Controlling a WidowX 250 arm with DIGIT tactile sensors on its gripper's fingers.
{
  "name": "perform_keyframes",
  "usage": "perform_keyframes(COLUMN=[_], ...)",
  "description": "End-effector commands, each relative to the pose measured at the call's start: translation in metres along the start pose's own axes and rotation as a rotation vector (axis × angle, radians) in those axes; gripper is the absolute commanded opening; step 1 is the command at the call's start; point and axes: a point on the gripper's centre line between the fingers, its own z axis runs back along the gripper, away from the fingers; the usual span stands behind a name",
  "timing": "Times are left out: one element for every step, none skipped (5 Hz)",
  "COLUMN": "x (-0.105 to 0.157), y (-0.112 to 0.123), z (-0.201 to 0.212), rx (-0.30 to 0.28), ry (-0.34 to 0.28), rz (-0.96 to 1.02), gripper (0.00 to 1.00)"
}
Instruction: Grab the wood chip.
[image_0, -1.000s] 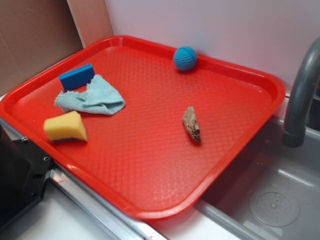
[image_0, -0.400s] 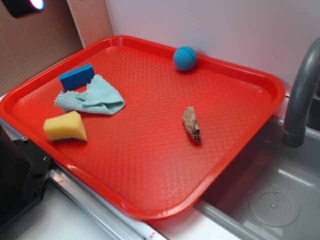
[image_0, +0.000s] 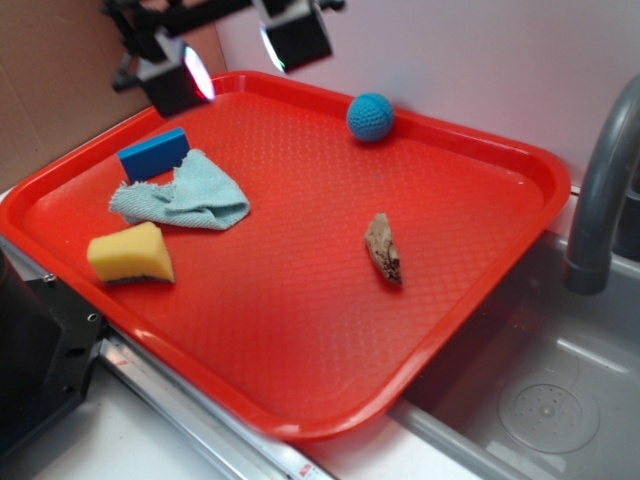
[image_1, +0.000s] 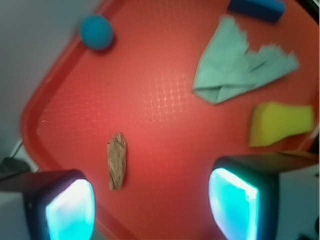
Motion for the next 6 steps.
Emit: perform_keyframes(x=[-0.002, -0.008, -0.014, -0.023, -0.024, -0.024], y=[-0.032, -0.038, -0.039, -0.042, -0.038, -0.031], z=[-0.056, -0.090, -0.112, -0.124, -0.125, -0.126], rx=[0.037, 0.138, 0.183, 0.203, 0.202, 0.220], ry=[-0.001, 0.005, 0.005, 0.008, -0.013, -0.039], rz=[0.041, 0.005, -0.014, -0.042, -0.022, -0.002], gripper=[1.00, 1.00, 1.00, 1.00, 0.00, 0.00])
